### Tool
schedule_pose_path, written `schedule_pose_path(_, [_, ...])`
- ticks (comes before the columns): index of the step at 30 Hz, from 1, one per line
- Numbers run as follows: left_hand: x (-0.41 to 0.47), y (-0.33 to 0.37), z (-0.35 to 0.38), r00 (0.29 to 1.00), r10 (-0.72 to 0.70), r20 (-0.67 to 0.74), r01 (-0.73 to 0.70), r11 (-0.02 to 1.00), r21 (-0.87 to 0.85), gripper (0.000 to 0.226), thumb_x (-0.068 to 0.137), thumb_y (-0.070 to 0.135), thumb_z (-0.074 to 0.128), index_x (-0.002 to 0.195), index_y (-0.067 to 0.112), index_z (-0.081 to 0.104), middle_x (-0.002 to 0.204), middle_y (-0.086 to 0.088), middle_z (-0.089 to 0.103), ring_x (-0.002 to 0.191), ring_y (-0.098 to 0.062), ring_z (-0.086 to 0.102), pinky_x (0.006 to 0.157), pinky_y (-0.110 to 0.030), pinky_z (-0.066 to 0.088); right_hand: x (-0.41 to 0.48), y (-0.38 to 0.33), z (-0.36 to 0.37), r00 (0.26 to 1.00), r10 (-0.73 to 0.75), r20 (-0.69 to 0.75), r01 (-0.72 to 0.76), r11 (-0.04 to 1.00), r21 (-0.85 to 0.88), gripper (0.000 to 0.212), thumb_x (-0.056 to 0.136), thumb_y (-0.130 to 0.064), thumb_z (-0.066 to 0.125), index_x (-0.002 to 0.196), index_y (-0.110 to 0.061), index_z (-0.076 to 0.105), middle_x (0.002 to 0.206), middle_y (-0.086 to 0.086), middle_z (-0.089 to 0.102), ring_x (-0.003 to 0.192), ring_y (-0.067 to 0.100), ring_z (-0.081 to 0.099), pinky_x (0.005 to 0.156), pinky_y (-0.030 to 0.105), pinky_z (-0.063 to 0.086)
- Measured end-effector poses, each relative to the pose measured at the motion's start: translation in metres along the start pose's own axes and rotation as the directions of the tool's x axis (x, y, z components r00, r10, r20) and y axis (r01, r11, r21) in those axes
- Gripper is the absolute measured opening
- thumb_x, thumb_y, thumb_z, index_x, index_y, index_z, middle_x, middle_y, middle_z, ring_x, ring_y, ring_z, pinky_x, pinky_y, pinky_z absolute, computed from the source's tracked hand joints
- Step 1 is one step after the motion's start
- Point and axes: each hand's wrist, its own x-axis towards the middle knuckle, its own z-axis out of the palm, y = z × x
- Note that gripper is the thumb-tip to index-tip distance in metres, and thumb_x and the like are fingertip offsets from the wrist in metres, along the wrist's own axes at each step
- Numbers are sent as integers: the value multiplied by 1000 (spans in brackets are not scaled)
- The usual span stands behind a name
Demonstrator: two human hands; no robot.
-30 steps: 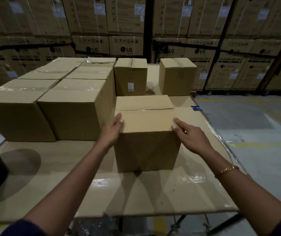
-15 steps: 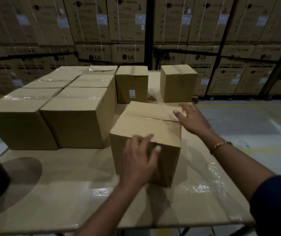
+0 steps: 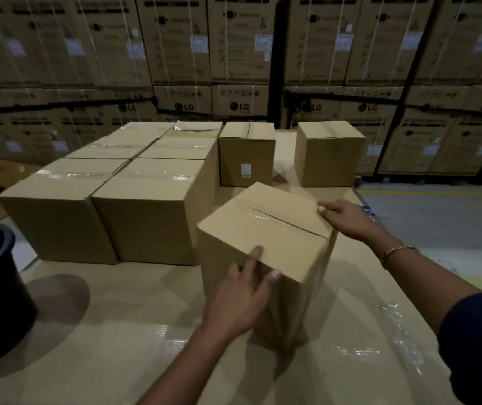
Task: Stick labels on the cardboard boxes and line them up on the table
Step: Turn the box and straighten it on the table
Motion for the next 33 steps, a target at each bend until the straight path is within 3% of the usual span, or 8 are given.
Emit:
schedule_pose_path(8, [62,-64,-37,997,-81,-9,75,949,-306,60,97,71,29,154,57,12,165,-3,28,148,-35,31,117,-55,31,-78,4,36,971,34,-238,-33,999,6,51,100,-64,37,143,-42,55,101,-4,56,96,21,59,80,39,51])
schedule_pose_path(10, [65,-65,-36,993,-117,-11,105,926,-361,65,94,76,27,154,57,10,165,-4,27,148,-37,30,116,-59,32,-91,5,44,967,33,-252,-24,999,39,54,99,-66,37,146,-43,51,109,-4,57,102,20,59,82,39,51])
schedule_pose_path(13, [51,-60,-20,981,-160,-111,88,873,-480,85,74,98,20,150,64,2,166,2,25,149,-36,29,116,-63,29,-103,13,52,984,105,-141,-42,918,395,86,83,-87,42,156,-43,32,148,3,50,132,23,51,107,50,46])
schedule_pose_path(16, [26,-65,10,958,-102,-270,-33,891,-453,80,78,92,22,149,66,-5,167,9,18,149,-30,32,113,-56,33,-120,22,67,983,174,-54,-120,841,527,110,68,-99,43,159,-48,6,161,5,39,142,28,45,115,53,39])
schedule_pose_path(19, [14,-68,23,909,48,-413,-160,958,-239,76,91,76,31,151,59,-12,168,7,15,141,-30,44,102,-49,47,-135,20,79,991,122,-55,-86,895,437,96,84,-81,45,155,-55,-14,164,7,35,144,29,43,114,45,38])
schedule_pose_path(24, [20,-45,-13,813,129,-568,-180,983,-35,62,103,53,36,157,48,8,141,-12,57,98,-31,68,65,-33,53,-127,-6,56,971,8,-237,17,994,107,90,92,-76,41,143,-62,-31,156,10,47,124,40,61,94,54,55])
schedule_pose_path(27, [35,-29,-55,769,153,-621,-105,988,113,53,103,57,27,152,38,27,116,-12,68,94,-34,68,71,-38,53,-118,-25,30,942,-74,-329,63,997,-45,83,95,-73,40,150,-59,-21,139,14,61,110,39,66,80,46,57])
schedule_pose_path(33, [67,-13,-83,863,22,-505,77,982,175,55,107,51,19,160,41,6,140,-15,57,116,-41,60,93,-49,47,-93,-48,9,967,-77,-243,22,975,-223,71,99,-70,31,157,-53,-8,146,7,57,119,36,60,82,42,53])
